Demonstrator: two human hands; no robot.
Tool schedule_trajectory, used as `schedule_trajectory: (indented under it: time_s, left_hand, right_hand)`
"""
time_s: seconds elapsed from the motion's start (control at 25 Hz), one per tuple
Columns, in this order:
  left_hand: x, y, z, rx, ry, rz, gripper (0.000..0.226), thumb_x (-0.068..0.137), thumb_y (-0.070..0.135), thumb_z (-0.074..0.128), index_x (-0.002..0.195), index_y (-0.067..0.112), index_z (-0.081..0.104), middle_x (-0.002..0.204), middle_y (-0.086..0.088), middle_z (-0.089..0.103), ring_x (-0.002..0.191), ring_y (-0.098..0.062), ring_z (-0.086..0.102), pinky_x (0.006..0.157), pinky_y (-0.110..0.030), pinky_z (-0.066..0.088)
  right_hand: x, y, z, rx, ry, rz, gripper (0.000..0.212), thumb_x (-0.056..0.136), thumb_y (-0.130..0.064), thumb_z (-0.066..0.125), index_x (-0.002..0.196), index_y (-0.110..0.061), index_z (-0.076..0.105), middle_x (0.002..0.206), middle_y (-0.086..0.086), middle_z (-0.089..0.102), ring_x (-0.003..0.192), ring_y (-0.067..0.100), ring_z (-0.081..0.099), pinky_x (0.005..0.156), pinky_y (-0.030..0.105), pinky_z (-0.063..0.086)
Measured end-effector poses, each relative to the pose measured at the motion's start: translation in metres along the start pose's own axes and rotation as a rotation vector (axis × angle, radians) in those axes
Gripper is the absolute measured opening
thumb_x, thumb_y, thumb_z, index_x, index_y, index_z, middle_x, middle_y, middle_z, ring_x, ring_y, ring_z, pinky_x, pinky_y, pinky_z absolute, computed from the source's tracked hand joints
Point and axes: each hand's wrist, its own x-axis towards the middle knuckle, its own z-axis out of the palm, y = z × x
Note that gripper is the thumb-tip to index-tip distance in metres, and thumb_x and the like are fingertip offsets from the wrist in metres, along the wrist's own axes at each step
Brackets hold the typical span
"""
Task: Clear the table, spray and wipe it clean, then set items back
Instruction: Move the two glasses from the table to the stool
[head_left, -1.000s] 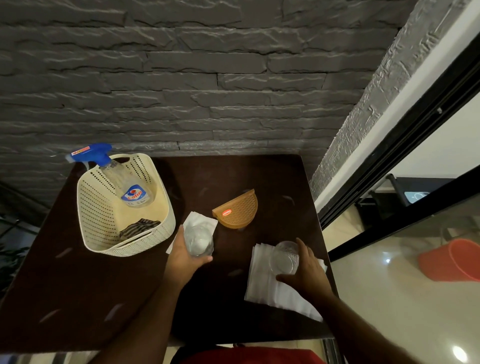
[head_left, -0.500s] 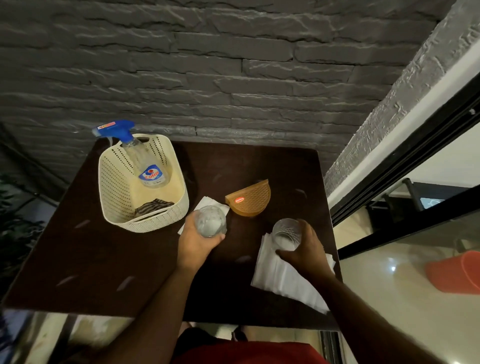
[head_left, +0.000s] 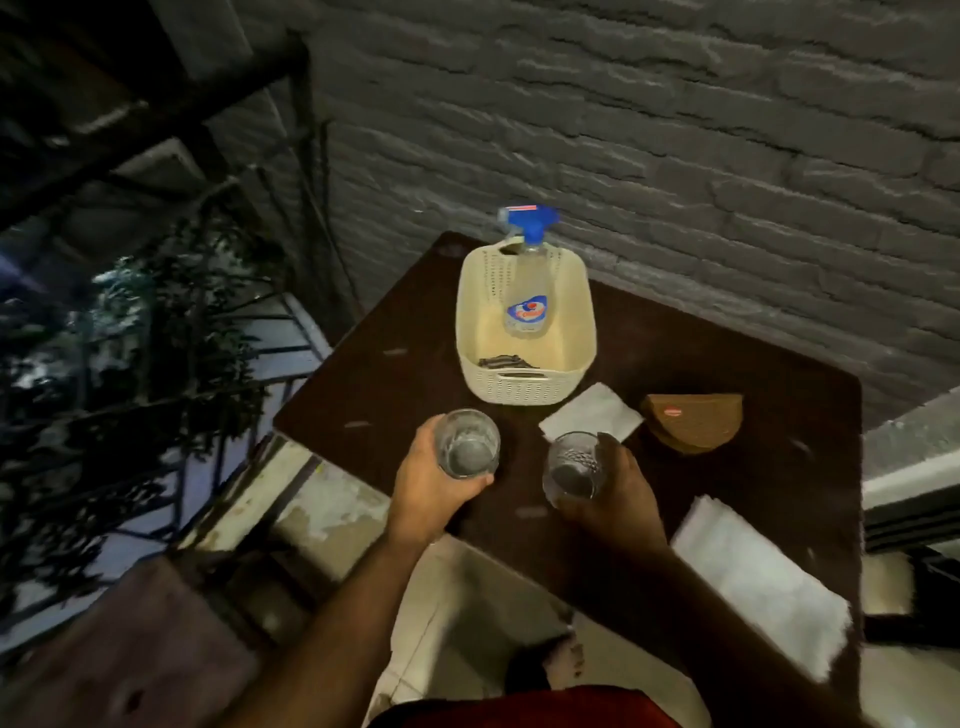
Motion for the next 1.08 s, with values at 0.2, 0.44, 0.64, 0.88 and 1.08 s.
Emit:
schedule_trajectory:
  time_s: [0.2,0.44,0.64,0.88,1.08]
  left_hand:
    - [-0.049,-0.075,-0.121,0.003,0.187,-0.124,0.086,0.054,0.036,0.09,0.125,0.034,0.043,0.112,0.017,0.055,0.107,-0.005,0.055,0.089,-0.019,0.045]
    - [-0.109,-0.143,-0.228,-0.013,0.319,-0.241,0.085,0.053,0.039,0.089,0.123,0.038,0.041,0.107,0.021,0.053,0.102,-0.003,0.055,0.083,-0.018,0.041]
    - [-0.16,-0.178,-0.289,-0.054,0.527,-0.339,0.072,0.054,0.032,0.09,0.109,0.044,0.045,0.106,0.019,0.058,0.101,-0.004,0.057,0.085,-0.022,0.044]
    - [-0.212,-0.214,-0.314,-0.116,0.773,-0.515,0.082,0.051,0.029,0.092,0.12,0.032,0.048,0.116,0.009,0.061,0.107,-0.008,0.059,0.089,-0.019,0.044]
    - [-0.233,-0.229,-0.323,-0.161,0.9,-0.624,0.09,0.049,0.032,0.094,0.125,0.028,0.046,0.115,0.01,0.062,0.106,-0.008,0.06,0.092,-0.026,0.048]
  right_hand:
    - [-0.041,-0.093,0.081,0.014,-0.075,-0.185,0.075,0.063,-0.057,0.079,0.127,-0.032,0.047,0.121,-0.01,0.056,0.11,0.011,0.057,0.092,0.035,0.05]
    - [-0.088,-0.179,0.172,0.098,-0.31,-0.339,0.058,0.056,-0.042,0.089,0.1,-0.035,0.053,0.102,-0.019,0.057,0.093,0.008,0.062,0.073,0.036,0.056]
    - [-0.11,-0.245,0.235,-0.004,-0.45,-0.531,0.047,0.062,-0.049,0.08,0.098,-0.037,0.053,0.091,-0.019,0.061,0.085,0.007,0.066,0.072,0.035,0.059]
    - [-0.125,-0.285,0.306,-0.107,-0.594,-0.706,0.088,0.057,-0.049,0.083,0.133,-0.019,0.049,0.124,0.002,0.061,0.112,0.022,0.059,0.095,0.038,0.051]
    - [-0.128,-0.309,0.337,-0.085,-0.737,-0.742,0.103,0.058,-0.033,0.089,0.145,-0.01,0.039,0.141,0.01,0.051,0.128,0.027,0.049,0.104,0.028,0.035]
